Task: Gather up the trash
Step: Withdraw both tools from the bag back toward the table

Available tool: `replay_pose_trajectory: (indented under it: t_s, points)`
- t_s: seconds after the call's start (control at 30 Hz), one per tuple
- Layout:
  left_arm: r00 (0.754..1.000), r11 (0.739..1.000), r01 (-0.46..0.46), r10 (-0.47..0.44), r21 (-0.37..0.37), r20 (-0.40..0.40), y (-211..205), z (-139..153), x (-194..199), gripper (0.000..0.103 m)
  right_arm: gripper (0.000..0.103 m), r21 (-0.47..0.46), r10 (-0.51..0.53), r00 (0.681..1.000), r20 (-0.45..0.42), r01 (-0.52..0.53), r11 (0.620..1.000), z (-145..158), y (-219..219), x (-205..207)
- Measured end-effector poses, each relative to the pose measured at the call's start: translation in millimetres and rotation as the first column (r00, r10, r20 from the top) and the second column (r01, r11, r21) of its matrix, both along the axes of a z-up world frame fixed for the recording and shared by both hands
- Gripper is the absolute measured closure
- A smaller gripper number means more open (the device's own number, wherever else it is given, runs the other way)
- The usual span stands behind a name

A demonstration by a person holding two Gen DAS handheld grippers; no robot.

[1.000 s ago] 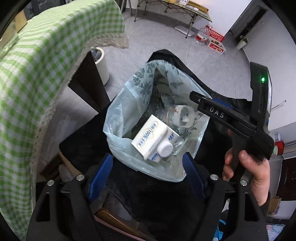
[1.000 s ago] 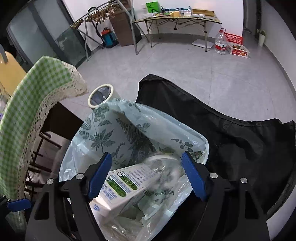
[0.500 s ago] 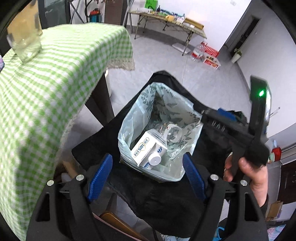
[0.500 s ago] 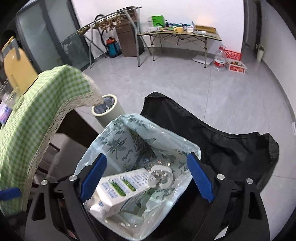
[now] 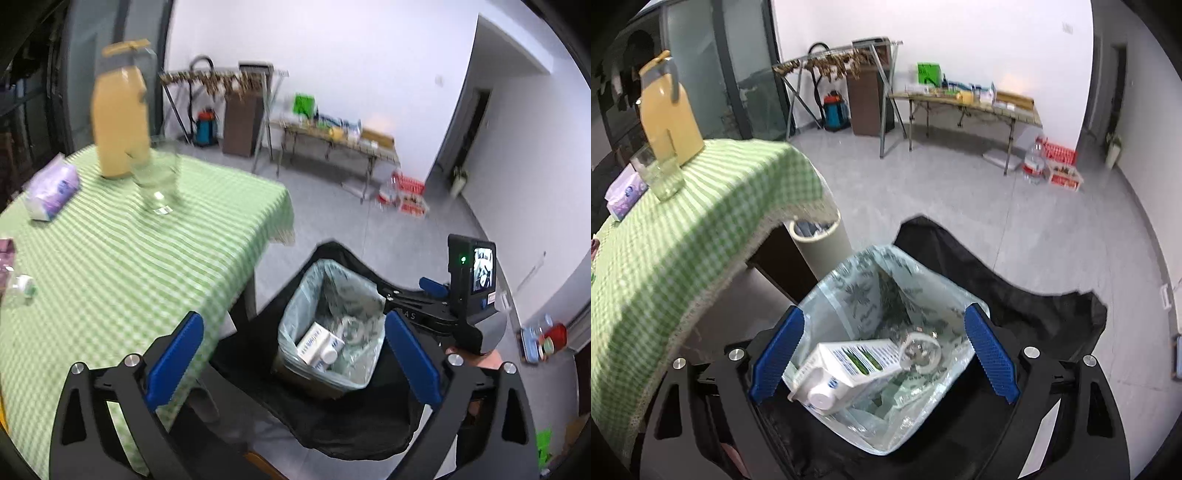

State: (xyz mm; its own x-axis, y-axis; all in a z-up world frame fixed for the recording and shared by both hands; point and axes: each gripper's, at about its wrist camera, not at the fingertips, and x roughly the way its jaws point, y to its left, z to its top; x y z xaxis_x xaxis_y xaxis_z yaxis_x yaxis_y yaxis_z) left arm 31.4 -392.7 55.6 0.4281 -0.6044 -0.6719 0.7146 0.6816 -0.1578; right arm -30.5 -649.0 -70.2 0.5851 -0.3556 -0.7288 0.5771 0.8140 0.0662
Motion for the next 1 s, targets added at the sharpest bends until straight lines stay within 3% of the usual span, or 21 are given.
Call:
replay_pose_trajectory:
  t_s: [0.23,0.47,0.6,0.73,0.9,1.0]
  points:
    - [0.992,0.993,-0.088,0.095,-0.074,0.088,59.1,36.1,-4.9,0.007,0.018,-0.068,0.061,0.994,0.086,-0.055,0.996,47.9,41.3,15.5]
    - [0.954,0.966,-0.230,0.248,-0.116,0.171,132.6,62.9,-7.3,0.007,0.018,-0.165,0.198,0.968,0.155,-0.173,0.971,99.7,105.2,38.8]
    - [0.906,0.926,-0.343,0.371,-0.159,0.204,187.8,72.9,-5.8,0.007,0.018,-0.207,0.280,0.941,0.190,-0.240,0.948,120.6,144.1,47.9]
    - [0.864,0.876,-0.446,0.475,-0.183,0.170,239.0,72.4,4.7,0.007,0.018,-0.242,0.367,0.905,0.214,-0.315,0.918,130.6,185.2,59.4]
    - [0.820,0.819,-0.522,0.559,-0.240,0.125,290.2,68.5,12.4,0.007,0.016,-0.243,0.437,0.859,0.268,-0.379,0.893,126.1,224.9,75.6]
    - [0.794,0.794,-0.563,0.597,-0.231,0.114,312.2,62.2,21.6,0.007,0.016,-0.231,0.473,0.839,0.268,-0.420,0.878,117.7,243.3,86.4]
